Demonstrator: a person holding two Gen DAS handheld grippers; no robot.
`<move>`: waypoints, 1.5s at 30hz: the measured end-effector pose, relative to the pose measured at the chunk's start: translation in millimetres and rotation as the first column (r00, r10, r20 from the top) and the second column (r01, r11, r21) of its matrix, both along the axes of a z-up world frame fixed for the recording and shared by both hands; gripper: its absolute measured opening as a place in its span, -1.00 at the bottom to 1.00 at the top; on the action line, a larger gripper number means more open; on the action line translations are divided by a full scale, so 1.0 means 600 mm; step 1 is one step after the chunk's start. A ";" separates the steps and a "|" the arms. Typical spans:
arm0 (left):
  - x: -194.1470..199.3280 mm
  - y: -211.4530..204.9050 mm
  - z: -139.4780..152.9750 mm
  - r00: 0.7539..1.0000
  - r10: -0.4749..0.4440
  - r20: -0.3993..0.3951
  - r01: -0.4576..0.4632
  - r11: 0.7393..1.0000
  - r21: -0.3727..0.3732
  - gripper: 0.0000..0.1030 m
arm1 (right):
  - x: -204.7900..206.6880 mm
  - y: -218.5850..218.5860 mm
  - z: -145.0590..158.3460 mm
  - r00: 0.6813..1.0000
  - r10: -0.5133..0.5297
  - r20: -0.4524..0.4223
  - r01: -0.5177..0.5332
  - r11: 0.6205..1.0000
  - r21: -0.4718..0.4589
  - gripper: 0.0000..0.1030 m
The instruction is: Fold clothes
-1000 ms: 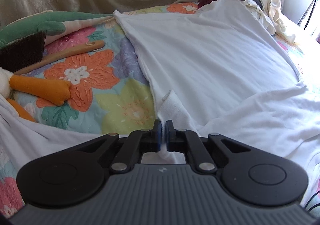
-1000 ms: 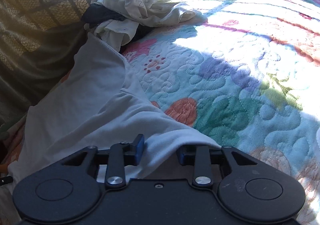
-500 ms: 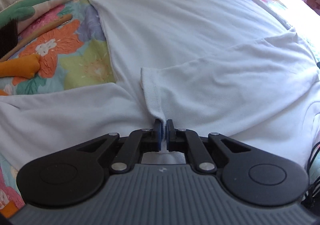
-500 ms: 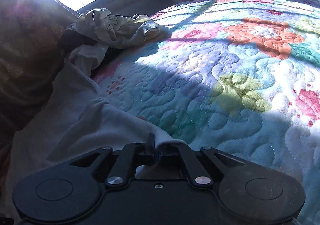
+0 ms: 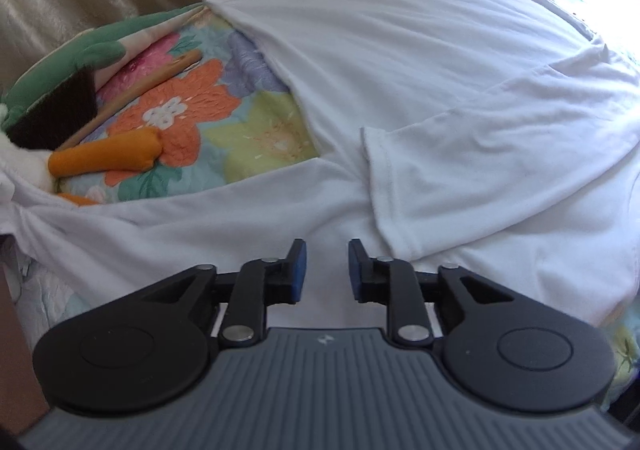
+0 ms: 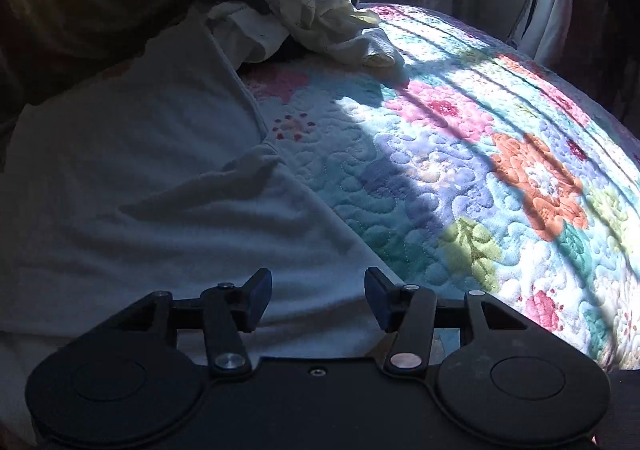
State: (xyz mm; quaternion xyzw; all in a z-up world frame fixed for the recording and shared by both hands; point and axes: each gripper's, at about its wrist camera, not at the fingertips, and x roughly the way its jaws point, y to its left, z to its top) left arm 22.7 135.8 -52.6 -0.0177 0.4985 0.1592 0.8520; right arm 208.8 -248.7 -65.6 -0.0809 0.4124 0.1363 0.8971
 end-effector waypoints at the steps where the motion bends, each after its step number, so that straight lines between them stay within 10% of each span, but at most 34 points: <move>1: -0.016 0.017 0.009 1.000 0.028 0.003 -0.028 1.000 -0.004 -0.32 | -0.011 0.020 0.008 0.999 0.038 0.005 -0.038 0.999 0.006 0.10; 5: -0.049 0.084 0.043 0.991 0.137 -0.008 -0.136 0.988 0.078 0.20 | -0.061 0.128 0.030 0.948 0.310 -0.070 -0.290 0.934 0.209 0.11; 11: -0.056 0.250 0.071 0.915 0.403 -0.022 -0.402 0.914 0.052 0.27 | -0.126 0.358 0.004 0.724 0.666 -0.179 -0.525 0.700 0.484 0.23; 16: -0.088 0.315 0.048 0.862 0.505 -0.051 -0.504 0.863 0.036 0.27 | -0.166 0.471 -0.026 0.700 0.691 -0.179 -0.617 0.712 0.337 0.23; 19: -0.069 0.306 0.016 0.888 0.453 -0.074 -0.442 0.887 0.133 0.30 | -0.176 0.478 -0.014 0.685 0.710 -0.162 -0.642 0.694 0.327 0.23; 22: -0.048 0.289 -0.022 0.901 0.413 -0.134 -0.361 0.885 0.294 0.37 | -0.170 0.461 -0.005 0.711 0.688 -0.147 -0.640 0.719 0.272 0.23; 27: -0.045 0.277 -0.055 0.905 0.408 -0.119 -0.346 0.870 0.351 0.37 | -0.135 0.426 -0.014 0.784 0.593 -0.183 -0.537 0.796 0.279 0.23; 28: -0.047 0.282 -0.054 0.906 0.414 -0.086 -0.370 0.875 0.311 0.24 | -0.131 0.423 -0.014 0.792 0.581 -0.186 -0.526 0.805 0.274 0.23; 30: -0.050 0.289 -0.051 0.912 0.406 -0.054 -0.385 0.895 0.225 -0.85 | -0.129 0.420 -0.011 0.804 0.564 -0.186 -0.515 0.818 0.255 0.23; 31: -0.050 0.285 -0.048 0.917 0.396 -0.055 -0.373 0.897 0.235 -0.93 | -0.130 0.419 -0.009 0.809 0.558 -0.183 -0.513 0.824 0.243 0.23; 41: -0.046 0.209 0.055 0.946 0.282 0.162 -0.322 0.876 0.358 -0.94 | -0.126 0.397 0.009 0.850 0.502 -0.157 -0.476 0.861 0.180 0.23; 45: -0.029 0.124 0.099 0.969 0.103 0.226 -0.197 0.873 0.446 -0.94 | -0.108 0.377 0.007 0.886 0.430 -0.175 -0.398 0.898 0.187 0.23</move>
